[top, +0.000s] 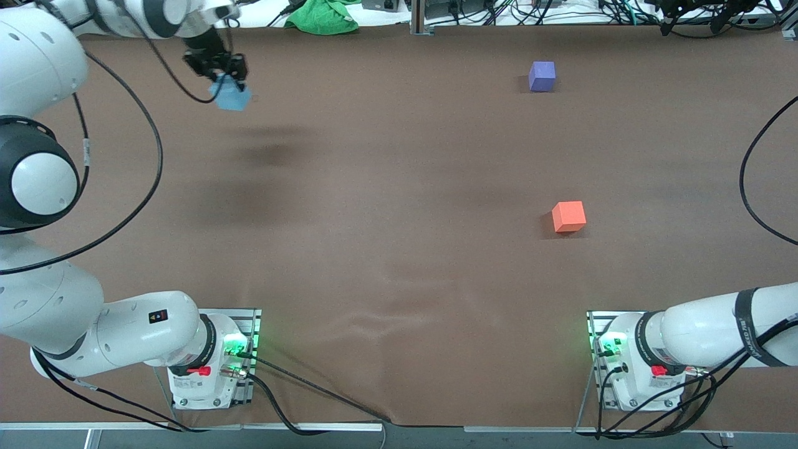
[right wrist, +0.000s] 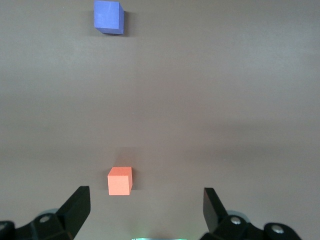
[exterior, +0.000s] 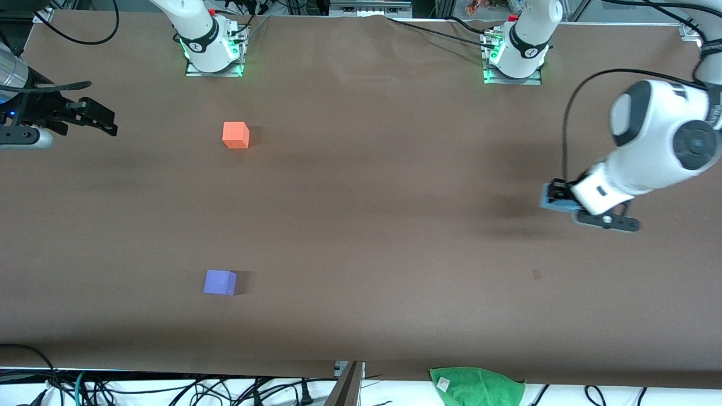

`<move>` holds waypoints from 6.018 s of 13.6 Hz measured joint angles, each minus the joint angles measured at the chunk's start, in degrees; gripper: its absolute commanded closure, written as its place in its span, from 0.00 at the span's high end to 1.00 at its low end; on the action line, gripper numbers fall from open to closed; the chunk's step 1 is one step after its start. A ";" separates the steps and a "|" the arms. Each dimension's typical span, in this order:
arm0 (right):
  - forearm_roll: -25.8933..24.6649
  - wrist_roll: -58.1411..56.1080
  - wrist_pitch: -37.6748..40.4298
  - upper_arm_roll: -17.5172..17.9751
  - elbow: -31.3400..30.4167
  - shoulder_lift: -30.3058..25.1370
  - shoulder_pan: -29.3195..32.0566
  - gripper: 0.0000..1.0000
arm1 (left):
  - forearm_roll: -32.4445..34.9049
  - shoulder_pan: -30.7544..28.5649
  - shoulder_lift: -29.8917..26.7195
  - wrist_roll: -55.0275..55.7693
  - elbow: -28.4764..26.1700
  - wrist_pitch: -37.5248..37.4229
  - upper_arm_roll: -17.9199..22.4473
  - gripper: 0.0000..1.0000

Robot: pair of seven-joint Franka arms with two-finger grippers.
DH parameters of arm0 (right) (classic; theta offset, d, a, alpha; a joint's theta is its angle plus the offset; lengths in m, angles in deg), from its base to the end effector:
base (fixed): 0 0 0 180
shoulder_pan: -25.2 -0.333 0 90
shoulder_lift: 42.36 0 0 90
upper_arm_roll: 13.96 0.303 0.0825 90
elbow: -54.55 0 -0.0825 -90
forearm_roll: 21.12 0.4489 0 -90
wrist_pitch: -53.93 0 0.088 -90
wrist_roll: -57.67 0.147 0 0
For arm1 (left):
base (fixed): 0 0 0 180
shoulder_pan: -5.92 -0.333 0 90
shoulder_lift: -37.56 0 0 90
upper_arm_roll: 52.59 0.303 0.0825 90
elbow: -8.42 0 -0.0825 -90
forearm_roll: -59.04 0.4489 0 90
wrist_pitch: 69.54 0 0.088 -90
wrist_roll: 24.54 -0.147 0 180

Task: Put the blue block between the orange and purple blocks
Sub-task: 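Carry the light blue cube with the left gripper toward the table middle, then release the cube with the left gripper while the right gripper reaches out, then lower the right gripper onto the light blue cube and close it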

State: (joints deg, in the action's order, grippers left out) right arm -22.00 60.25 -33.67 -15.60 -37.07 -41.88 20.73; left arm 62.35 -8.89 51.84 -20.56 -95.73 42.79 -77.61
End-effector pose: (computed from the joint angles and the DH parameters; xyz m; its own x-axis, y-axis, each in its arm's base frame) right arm 0.6122 0.0280 0.5479 0.9970 0.0036 -0.0777 0.0051 -0.9998 0.0191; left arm 0.6528 -0.1045 0.3241 0.9883 -0.1266 -0.0851 -0.1229 -0.9913 0.0473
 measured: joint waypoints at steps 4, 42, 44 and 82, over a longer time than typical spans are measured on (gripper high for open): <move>0.00 0.00 0.03 -0.01 -0.01 0.01 0.03 1.00 | 0.92 14.51 6.11 28.59 6.74 0.18 -4.14 0.20; 2.09 -0.80 -6.39 1.41 -0.06 13.37 -4.88 1.00 | 1.79 14.34 1.33 6.73 26.45 -23.94 14.25 1.00; 4.13 -0.95 -10.18 2.75 0.00 15.43 -5.63 1.00 | -0.45 12.18 1.22 3.02 26.42 -24.24 14.42 1.00; -6.97 48.11 -44.73 0.66 20.80 54.38 -40.50 0.21 | -1.24 17.22 -14.08 -5.19 5.96 -15.14 26.19 1.00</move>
State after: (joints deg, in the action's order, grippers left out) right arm -28.97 108.36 -78.40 -14.94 -16.27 12.50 -19.77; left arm 61.11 8.33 37.76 -25.76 -89.76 27.64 -51.42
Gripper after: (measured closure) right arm 0.383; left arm 0.000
